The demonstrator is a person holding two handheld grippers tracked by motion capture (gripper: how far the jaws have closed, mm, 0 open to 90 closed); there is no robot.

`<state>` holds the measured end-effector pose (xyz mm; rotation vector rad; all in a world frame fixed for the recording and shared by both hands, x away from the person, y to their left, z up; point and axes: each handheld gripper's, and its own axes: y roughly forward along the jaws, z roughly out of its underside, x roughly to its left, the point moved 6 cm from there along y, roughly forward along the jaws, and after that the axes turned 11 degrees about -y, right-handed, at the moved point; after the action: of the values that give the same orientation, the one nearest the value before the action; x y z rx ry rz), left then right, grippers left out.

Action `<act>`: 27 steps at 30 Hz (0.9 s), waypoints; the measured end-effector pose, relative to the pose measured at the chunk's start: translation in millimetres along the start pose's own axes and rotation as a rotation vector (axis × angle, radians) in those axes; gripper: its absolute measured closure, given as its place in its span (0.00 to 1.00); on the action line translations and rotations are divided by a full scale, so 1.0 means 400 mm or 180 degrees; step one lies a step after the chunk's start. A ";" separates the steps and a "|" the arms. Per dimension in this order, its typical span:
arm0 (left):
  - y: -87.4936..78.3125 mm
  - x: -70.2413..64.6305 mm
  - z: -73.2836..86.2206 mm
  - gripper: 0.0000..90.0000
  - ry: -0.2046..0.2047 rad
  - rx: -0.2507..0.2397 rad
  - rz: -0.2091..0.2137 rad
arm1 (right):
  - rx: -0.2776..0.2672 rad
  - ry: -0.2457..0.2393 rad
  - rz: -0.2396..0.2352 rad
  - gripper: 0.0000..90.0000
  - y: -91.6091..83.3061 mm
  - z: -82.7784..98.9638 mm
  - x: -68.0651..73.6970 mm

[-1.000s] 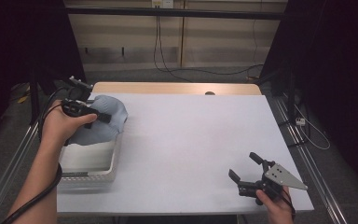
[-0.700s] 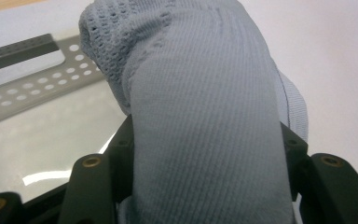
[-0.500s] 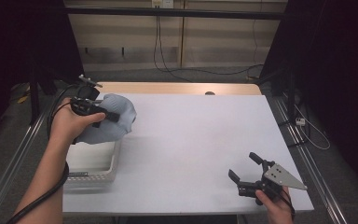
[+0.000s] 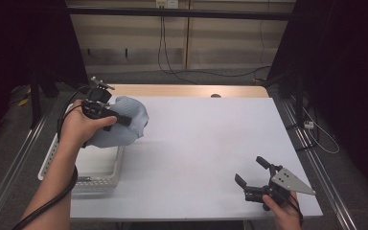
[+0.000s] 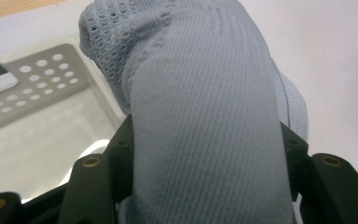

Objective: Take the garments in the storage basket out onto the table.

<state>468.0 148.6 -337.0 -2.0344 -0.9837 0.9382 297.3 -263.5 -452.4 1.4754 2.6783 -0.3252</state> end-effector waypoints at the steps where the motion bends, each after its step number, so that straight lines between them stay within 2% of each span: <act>1: 0.003 -0.003 0.000 0.46 0.0006 0.0009 0.0006 | 0.0000 0.0001 -0.0001 0.02 0.000 0.000 0.000; 6: 0.021 -0.023 0.000 0.46 0.0031 0.0027 0.0062 | -0.0003 -0.0014 -0.0004 0.02 -0.001 -0.001 0.000; 11: 0.039 -0.042 -0.002 0.46 0.0113 0.0045 0.0095 | 0.0001 -0.0003 0.0003 0.02 0.000 -0.001 0.000; 12: 0.042 -0.047 -0.001 0.46 0.0090 0.0037 0.0103 | 0.0001 -0.0004 0.0006 0.02 0.000 -0.001 -0.001; 21: 0.068 -0.072 0.001 0.46 0.0172 0.0100 0.0124 | 0.0002 -0.0040 0.0007 0.02 -0.002 -0.001 -0.001; 22: 0.070 -0.074 0.001 0.46 0.0213 0.0110 0.0127 | -0.0003 -0.0037 0.0007 0.02 -0.002 -0.002 0.000; 27: 0.082 -0.087 0.003 0.46 0.0197 0.0090 0.0156 | 0.0002 -0.0042 0.0004 0.02 -0.001 -0.002 0.001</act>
<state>462.5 104.2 -353.3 -2.0596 -0.8866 0.9042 296.8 -263.4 -451.7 1.4698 2.6672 -0.3344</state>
